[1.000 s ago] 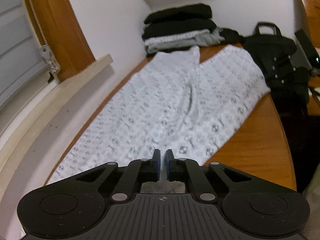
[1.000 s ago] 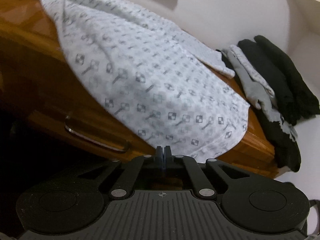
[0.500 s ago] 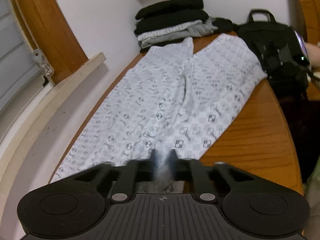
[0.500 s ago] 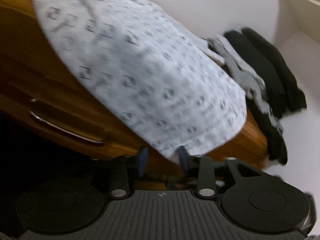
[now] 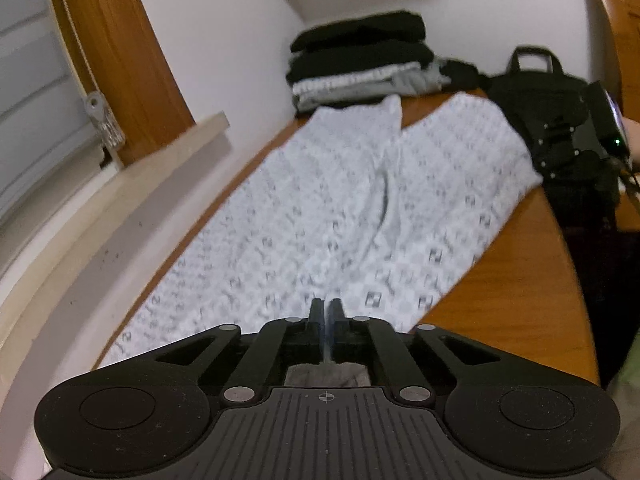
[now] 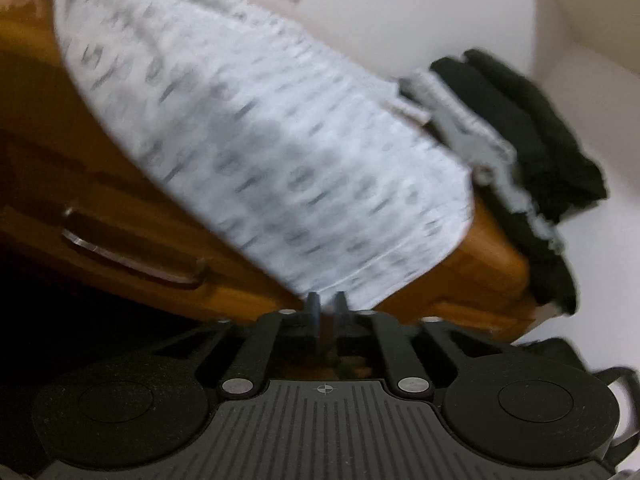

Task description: Fold clothes

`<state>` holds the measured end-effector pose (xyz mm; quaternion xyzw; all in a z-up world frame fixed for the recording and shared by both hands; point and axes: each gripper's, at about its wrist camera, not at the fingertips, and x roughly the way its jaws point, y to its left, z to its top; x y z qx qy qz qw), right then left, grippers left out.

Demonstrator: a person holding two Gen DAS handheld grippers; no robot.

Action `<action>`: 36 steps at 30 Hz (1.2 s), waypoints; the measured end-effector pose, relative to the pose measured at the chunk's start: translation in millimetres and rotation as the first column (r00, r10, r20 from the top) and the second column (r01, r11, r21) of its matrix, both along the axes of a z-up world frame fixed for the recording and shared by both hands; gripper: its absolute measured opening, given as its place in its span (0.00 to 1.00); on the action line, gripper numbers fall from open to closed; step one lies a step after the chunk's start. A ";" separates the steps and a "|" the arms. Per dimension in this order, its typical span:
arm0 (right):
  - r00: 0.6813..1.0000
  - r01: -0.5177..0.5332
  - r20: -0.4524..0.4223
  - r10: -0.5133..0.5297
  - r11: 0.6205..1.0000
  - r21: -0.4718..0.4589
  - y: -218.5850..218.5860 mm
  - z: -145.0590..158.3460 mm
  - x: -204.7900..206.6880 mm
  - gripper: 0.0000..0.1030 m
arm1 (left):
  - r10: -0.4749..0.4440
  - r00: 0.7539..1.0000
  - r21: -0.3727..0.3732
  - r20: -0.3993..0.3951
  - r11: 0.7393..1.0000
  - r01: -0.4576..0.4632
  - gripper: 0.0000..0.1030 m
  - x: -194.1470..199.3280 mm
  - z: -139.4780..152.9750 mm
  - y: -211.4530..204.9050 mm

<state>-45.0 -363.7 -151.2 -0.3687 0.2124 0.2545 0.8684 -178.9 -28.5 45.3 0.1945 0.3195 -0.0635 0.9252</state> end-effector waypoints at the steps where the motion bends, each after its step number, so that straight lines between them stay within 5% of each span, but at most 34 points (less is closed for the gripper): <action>1: 1.000 0.011 0.002 -0.011 1.000 -0.006 3.0 -6.3 -2.7 0.41 | 0.001 1.000 0.000 -0.005 1.000 -0.001 0.06 0.6 -1.4 0.2; 3: 0.999 0.019 0.027 -0.018 1.000 -0.020 8.5 -16.6 -4.7 0.50 | 0.004 1.000 0.000 -0.014 1.000 -0.004 0.12 1.7 -4.1 0.6; 6: 0.996 0.068 0.061 -0.068 0.998 -0.006 14.0 -25.7 0.7 0.51 | 0.005 1.000 0.011 -0.021 1.000 -0.004 0.20 3.1 -6.5 0.3; 9: 0.989 0.114 0.093 -0.117 0.993 0.032 14.3 -28.9 5.6 0.48 | -0.005 1.000 0.051 -0.026 0.999 0.006 0.49 2.9 -9.5 -4.7; 13: 0.986 0.142 0.076 -0.147 0.987 0.074 5.7 -25.2 18.4 0.18 | -0.026 0.999 0.064 -0.040 0.998 0.028 0.55 1.8 -13.2 -9.3; 16: 0.989 0.130 0.057 -0.137 0.985 0.109 -1.2 -19.3 20.0 0.08 | -0.026 0.999 0.065 -0.039 0.997 0.028 0.55 2.5 -16.2 -9.6; 22: 0.994 0.070 0.072 -0.077 0.994 0.085 -11.2 -2.6 3.8 0.05 | -0.033 0.999 0.061 -0.028 0.998 0.035 0.51 2.4 -16.6 -7.4; 24: 0.995 0.051 0.084 -0.057 0.996 0.075 -16.3 8.0 -1.6 0.04 | -0.044 0.999 0.047 -0.024 0.998 0.045 0.37 1.1 -15.4 -6.7; 26: 0.994 0.035 0.103 -0.042 0.997 0.070 -22.2 21.2 -6.2 0.04 | -0.056 0.998 0.023 -0.017 0.998 0.056 0.11 -0.7 -12.8 -5.5; 30: 0.984 0.029 0.174 -0.043 0.996 0.079 -36.0 57.4 -9.6 0.01 | -0.070 0.997 -0.013 0.031 0.997 0.071 0.06 -7.2 -2.4 -3.7; 36: 0.963 0.047 0.257 -0.083 0.989 0.142 -52.1 109.5 8.0 0.01 | -0.028 0.992 -0.167 0.119 0.985 0.048 0.06 -12.4 27.1 22.6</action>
